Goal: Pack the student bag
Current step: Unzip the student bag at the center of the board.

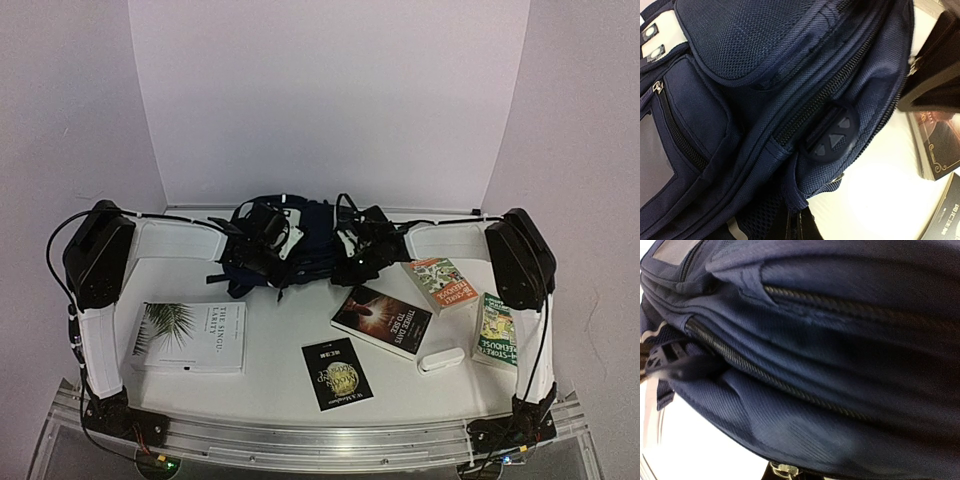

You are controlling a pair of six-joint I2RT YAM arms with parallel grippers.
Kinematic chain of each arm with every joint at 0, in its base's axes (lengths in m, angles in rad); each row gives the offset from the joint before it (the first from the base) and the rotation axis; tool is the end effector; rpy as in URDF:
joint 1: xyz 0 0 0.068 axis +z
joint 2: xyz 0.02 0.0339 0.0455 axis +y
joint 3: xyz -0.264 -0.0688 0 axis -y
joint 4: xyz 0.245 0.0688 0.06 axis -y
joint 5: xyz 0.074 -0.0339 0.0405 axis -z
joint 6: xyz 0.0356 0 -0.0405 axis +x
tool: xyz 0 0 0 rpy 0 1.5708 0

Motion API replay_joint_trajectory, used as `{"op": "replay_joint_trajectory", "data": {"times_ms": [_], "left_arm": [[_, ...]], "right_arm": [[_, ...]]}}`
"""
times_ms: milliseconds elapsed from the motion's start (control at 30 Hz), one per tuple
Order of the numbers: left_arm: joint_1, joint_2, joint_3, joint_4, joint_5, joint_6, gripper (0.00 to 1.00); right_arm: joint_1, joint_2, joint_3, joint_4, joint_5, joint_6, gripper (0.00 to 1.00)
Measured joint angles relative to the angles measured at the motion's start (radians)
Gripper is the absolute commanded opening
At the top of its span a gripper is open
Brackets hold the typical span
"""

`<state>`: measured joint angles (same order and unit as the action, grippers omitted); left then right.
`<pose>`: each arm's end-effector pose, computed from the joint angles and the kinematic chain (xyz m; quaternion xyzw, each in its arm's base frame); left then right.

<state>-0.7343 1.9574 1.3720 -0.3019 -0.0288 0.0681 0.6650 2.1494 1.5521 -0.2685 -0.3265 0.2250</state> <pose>0.3170 -0.2848 0.1877 0.3635 0.8692 -0.0967 0.3211 0.3632 0.2993 0.1643 -0.2568 0.8915 0.2843 0.2418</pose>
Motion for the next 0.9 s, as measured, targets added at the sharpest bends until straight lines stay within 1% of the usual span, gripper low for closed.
{"op": "replay_joint_trajectory", "data": {"times_ms": [200,367,433,533,600,667,733,800,900], "left_arm": [[0.030,-0.013,-0.026,0.001,-0.002,-0.008,0.00],[0.073,-0.013,-0.027,-0.019,-0.031,-0.009,0.00],[0.092,-0.013,-0.026,-0.025,-0.045,-0.009,0.02],[0.116,-0.009,-0.017,-0.041,-0.069,-0.010,0.09],[0.129,0.004,0.003,-0.059,-0.090,-0.016,0.16],[0.142,0.014,0.012,-0.066,-0.111,-0.017,0.30],[0.157,0.012,0.009,-0.061,-0.115,-0.011,0.41],[0.167,-0.024,-0.050,-0.015,-0.103,-0.009,0.48],[0.168,-0.136,-0.189,0.047,-0.055,0.015,0.52]], "right_arm": [[-0.037,-0.057,-0.058,0.012,0.008,-0.031,0.00],[-0.077,-0.077,-0.093,0.022,0.013,-0.066,0.00],[-0.083,-0.086,-0.107,0.033,0.002,-0.081,0.00],[-0.076,-0.103,-0.129,0.050,-0.046,-0.098,0.00],[-0.061,-0.111,-0.140,0.056,-0.072,-0.108,0.00],[-0.035,-0.114,-0.145,0.053,-0.089,-0.117,0.00],[-0.013,-0.114,-0.145,0.043,-0.107,-0.121,0.00],[0.007,-0.114,-0.145,0.029,-0.125,-0.119,0.00],[0.018,-0.113,-0.137,0.005,-0.156,-0.114,0.00]]}}
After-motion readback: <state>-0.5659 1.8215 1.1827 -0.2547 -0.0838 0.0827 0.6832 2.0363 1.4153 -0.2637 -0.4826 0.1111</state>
